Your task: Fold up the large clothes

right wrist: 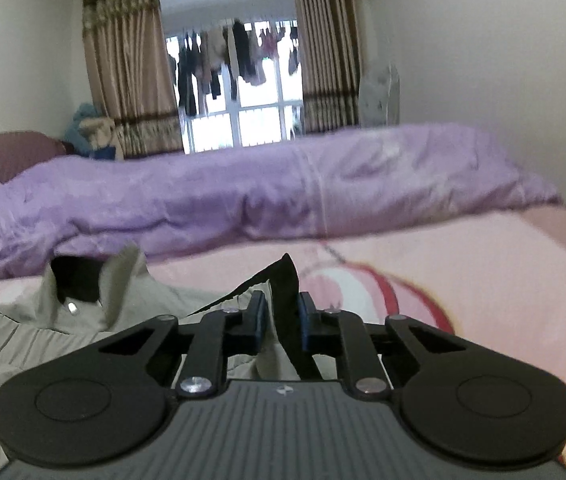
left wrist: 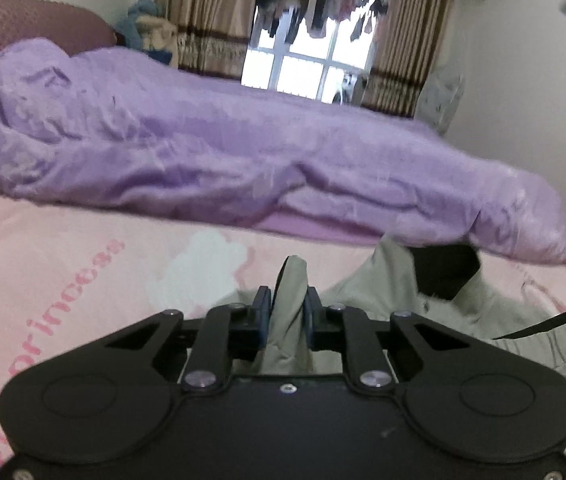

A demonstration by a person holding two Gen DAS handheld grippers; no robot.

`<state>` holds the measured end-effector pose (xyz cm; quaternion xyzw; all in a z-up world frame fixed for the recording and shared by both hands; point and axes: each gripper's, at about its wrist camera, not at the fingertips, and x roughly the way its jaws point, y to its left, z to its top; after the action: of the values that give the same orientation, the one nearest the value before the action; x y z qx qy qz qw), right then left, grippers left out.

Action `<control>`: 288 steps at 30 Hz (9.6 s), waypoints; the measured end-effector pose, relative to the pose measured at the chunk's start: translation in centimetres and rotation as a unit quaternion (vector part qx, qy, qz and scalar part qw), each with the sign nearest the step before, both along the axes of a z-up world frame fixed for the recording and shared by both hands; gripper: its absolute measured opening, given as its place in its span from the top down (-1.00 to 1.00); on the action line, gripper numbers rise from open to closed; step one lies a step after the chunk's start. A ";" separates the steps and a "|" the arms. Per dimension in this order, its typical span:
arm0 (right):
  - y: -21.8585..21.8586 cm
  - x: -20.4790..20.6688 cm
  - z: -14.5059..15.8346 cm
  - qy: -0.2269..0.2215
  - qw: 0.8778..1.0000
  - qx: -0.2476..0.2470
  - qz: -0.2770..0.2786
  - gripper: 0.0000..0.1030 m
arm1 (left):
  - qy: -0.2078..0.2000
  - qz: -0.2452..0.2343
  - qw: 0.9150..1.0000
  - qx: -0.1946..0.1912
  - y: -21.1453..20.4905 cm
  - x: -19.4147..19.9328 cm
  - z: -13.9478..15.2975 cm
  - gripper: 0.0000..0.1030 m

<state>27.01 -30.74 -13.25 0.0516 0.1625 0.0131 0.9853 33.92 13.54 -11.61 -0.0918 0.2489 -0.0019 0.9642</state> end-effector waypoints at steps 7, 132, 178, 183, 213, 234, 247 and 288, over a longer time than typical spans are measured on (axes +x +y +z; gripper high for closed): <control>0.8 0.5 1.6 -0.025 1.000 0.007 -0.002 0.65 | -0.013 0.009 1.000 0.008 0.7 -0.8 1.0 0.70; -3.8 -13.8 -7.3 0.092 0.946 0.302 -0.069 0.75 | 0.172 0.041 0.979 0.104 -4.1 -13.8 -4.5 -0.90; 35.4 -13.9 -0.1 0.059 0.954 0.060 0.287 0.83 | 0.181 0.123 0.975 0.045 8.6 -14.3 -4.4 -0.90; 36.9 -14.3 -2.9 0.090 0.956 0.043 0.274 0.84 | 0.191 0.119 0.974 0.038 9.1 -15.0 -5.5 -0.90; 38.2 -14.7 -4.8 0.106 0.958 0.021 0.266 0.54 | 0.195 0.128 0.972 0.004 7.9 -18.2 -5.0 -0.90; 23.1 -15.4 0.4 0.102 0.985 0.053 0.127 0.93 | 0.169 0.048 0.982 0.065 -0.4 -14.7 -4.2 -0.92; 24.6 -16.0 -3.8 0.123 0.984 -0.004 0.125 0.95 | 0.179 0.042 0.982 0.040 1.7 -15.3 -8.2 -1.00; 27.2 -0.3 1.4 -0.012 0.991 0.123 0.048 0.34 | 0.030 0.045 0.998 0.034 0.9 0.3 -3.3 -0.99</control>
<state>26.71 -3.53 -11.81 0.1646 0.1500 0.0805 0.9715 34.26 14.42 -14.92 -0.0700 0.2731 0.0528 0.9580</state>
